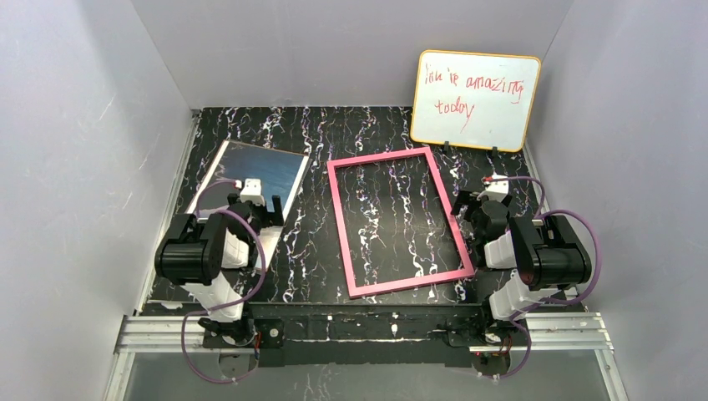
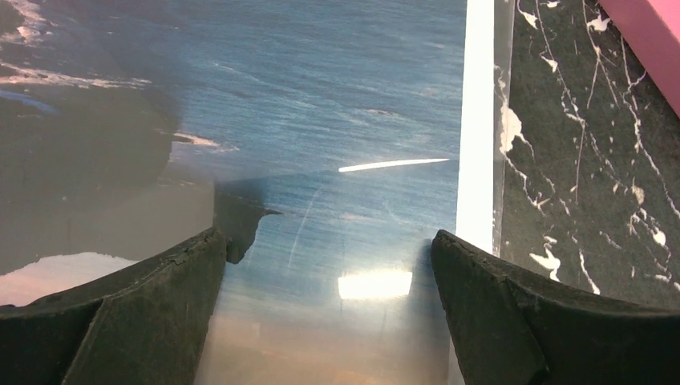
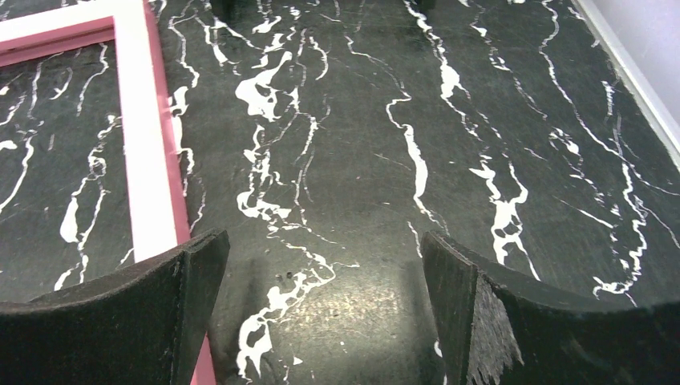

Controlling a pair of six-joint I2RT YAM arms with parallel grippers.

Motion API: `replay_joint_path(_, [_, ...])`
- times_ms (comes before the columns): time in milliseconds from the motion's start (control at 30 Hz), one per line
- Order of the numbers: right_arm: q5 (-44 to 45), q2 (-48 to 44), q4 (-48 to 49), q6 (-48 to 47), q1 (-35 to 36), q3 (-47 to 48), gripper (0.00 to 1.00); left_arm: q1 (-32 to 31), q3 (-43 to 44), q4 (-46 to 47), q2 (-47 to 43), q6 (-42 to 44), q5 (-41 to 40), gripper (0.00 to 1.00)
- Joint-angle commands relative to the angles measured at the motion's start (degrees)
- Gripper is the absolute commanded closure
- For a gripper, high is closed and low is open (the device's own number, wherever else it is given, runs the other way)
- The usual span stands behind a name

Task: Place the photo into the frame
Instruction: Turn over the photo frame at the center of the board.

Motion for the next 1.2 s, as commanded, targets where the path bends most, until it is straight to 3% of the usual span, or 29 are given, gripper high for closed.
replay_joint_path(0, [5.76, -2.24, -0.09, 2.15, -0.26, 0.75, 0.01, 1.65, 9.39, -20.60, -6.65, -2.52, -1.24, 0.02])
replay_joint_path(67, [4.63, -5.17, -1.43, 0.46, -0.17, 0.56, 0.01, 2.64, 17.15, -34.50, -7.59, -1.42, 0.24, 0.02])
replay_joint_path(133, [7.24, -10.62, -11.45, 2.40, -0.12, 3.13, 0.01, 3.69, 24.15, -46.33, -7.66, 1.60, 0.98, 0.02])
replay_joint_path(200, [15.43, -15.71, -22.87, 7.98, -0.19, 7.48, 0.01, 3.92, 30.65, -56.73, -7.29, 2.87, 1.79, 0.02])
replay_joint_path(333, [26.78, -20.00, -49.77, 31.09, -0.60, 20.73, 0.01, 4.62, 42.91, -73.44, -5.38, 3.52, 4.65, 0.02])
replay_joint_path(400, [22.89, -20.81, -60.16, 36.26, -1.36, 26.02, 0.01, 4.97, 48.09, -81.01, -3.92, 3.26, 6.03, 0.02])
replay_joint_path(500, [9.00, -21.12, -61.60, 32.58, -1.88, 29.89, 0.01, 6.10, 54.34, -90.17, -2.83, 3.29, 8.50, 0.02])
replay_joint_path(633, [-4.05, -16.49, -72.36, 30.40, -0.13, 38.33, 0.01, 7.43, 57.02, -94.75, -4.39, 3.82, 10.25, 0.02])
replay_joint_path(867, [5.42, -7.77, -83.64, 28.62, 22.27, 49.57, 0.01, 7.63, 57.88, -99.23, -7.47, 5.07, 10.76, 0.02])
replay_joint_path(1000, [4.89, 0.61, -89.01, 31.09, 31.26, 56.37, 0.01, 7.86, 58.95, -101.83, -7.05, 5.22, 10.81, 0.02])
replay_joint_path(1167, [3.73, 8.03, -88.43, 30.15, 42.03, 60.83, 0.01, 7.96, 59.55, -104.53, -6.70, 5.48, 10.57, 0.02])
